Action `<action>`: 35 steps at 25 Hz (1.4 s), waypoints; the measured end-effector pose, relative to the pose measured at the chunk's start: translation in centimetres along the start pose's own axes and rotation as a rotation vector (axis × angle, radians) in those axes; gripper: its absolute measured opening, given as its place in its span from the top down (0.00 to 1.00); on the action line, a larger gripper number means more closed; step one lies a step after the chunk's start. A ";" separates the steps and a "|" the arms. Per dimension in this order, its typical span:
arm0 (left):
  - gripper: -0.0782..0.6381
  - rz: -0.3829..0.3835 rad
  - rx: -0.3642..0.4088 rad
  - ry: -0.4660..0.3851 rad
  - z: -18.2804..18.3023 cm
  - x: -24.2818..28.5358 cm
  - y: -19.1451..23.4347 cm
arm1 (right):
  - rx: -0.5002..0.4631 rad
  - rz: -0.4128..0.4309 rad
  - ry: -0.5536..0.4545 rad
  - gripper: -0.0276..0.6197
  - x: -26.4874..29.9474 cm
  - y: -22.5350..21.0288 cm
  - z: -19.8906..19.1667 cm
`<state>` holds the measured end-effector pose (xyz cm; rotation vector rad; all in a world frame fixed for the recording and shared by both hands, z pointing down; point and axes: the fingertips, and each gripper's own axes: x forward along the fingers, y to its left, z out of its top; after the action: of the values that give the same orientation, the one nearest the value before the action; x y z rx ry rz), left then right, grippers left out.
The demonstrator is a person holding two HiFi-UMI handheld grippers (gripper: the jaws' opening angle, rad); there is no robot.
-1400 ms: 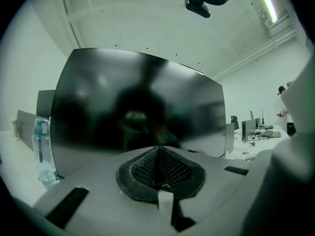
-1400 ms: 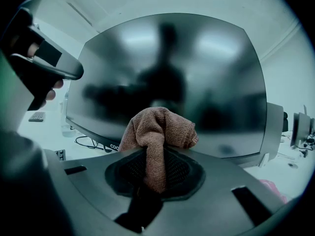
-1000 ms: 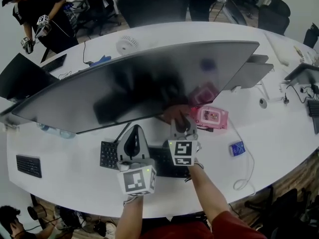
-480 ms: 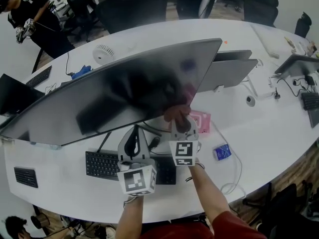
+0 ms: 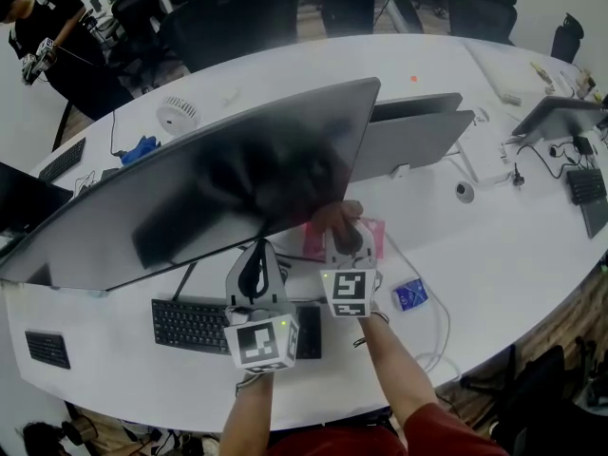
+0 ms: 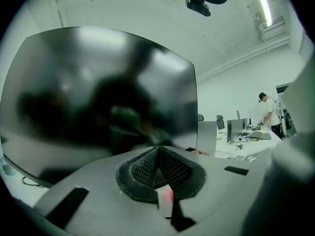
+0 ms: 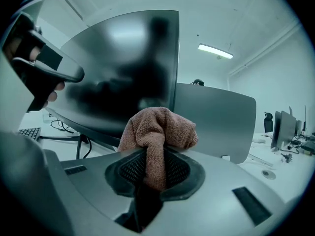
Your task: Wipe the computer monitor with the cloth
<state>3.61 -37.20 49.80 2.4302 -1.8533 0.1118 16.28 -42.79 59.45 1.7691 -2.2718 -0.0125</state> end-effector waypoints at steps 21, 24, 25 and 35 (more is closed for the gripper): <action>0.86 -0.019 0.009 -0.078 4.0 -4.2 1.2 | 0.052 -0.053 -0.094 0.84 -7.0 0.6 7.3; 0.86 -0.016 0.009 -0.098 5.1 -5.8 2.1 | 0.050 -0.051 -0.121 0.84 -8.7 2.0 9.5; 0.86 -0.014 0.009 -0.107 5.5 -6.4 2.5 | 0.047 -0.046 -0.132 0.84 -9.3 2.6 10.2; 0.86 -0.003 -0.008 -0.143 8.2 -13.7 6.8 | 0.099 0.033 -0.224 0.84 -16.4 10.8 18.1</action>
<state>-6.50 -26.80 40.27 2.4963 -1.9008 -0.0711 5.90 -27.16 40.51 1.8624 -2.4978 -0.0977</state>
